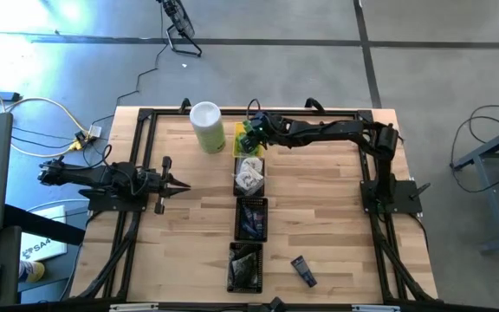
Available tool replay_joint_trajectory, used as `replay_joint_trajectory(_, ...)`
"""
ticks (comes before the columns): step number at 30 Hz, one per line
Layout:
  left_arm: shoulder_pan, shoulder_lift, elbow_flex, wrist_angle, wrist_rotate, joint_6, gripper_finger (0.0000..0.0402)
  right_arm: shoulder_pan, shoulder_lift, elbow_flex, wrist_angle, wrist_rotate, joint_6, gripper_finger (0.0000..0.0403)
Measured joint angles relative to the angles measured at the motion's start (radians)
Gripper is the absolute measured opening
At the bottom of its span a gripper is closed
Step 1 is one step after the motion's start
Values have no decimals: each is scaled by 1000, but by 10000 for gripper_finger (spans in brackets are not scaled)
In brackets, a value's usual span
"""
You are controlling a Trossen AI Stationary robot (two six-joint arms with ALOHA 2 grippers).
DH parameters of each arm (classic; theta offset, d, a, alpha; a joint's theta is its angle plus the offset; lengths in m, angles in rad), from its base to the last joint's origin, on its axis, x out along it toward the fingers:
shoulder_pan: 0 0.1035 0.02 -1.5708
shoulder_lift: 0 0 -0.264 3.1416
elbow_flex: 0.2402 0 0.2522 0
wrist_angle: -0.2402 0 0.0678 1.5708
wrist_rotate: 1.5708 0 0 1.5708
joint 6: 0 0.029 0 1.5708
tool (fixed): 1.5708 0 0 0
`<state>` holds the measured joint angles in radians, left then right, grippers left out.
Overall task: Pick & Place Travel size toiletries
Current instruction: Put the green bottle into the yellow basket, then put the dark blue bottle into the middle black basket
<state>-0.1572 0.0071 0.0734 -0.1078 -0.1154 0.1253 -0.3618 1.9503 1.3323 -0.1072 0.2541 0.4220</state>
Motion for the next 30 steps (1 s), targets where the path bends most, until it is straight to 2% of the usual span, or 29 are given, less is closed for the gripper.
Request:
replay_joint_trajectory(7,0,0,0,0,0,0,24,5,0,0,33,-20,-50,179)
replay_joint_trajectory(19,0,0,0,0,0,0,24,14,0,0,46,-8,-79,272)
replay_joint_trajectory(24,0,0,0,0,0,0,24,33,-27,0,44,-26,-79,271)
replay_joint_trajectory(30,0,0,0,0,0,0,24,77,-117,0,-32,-19,-65,246)
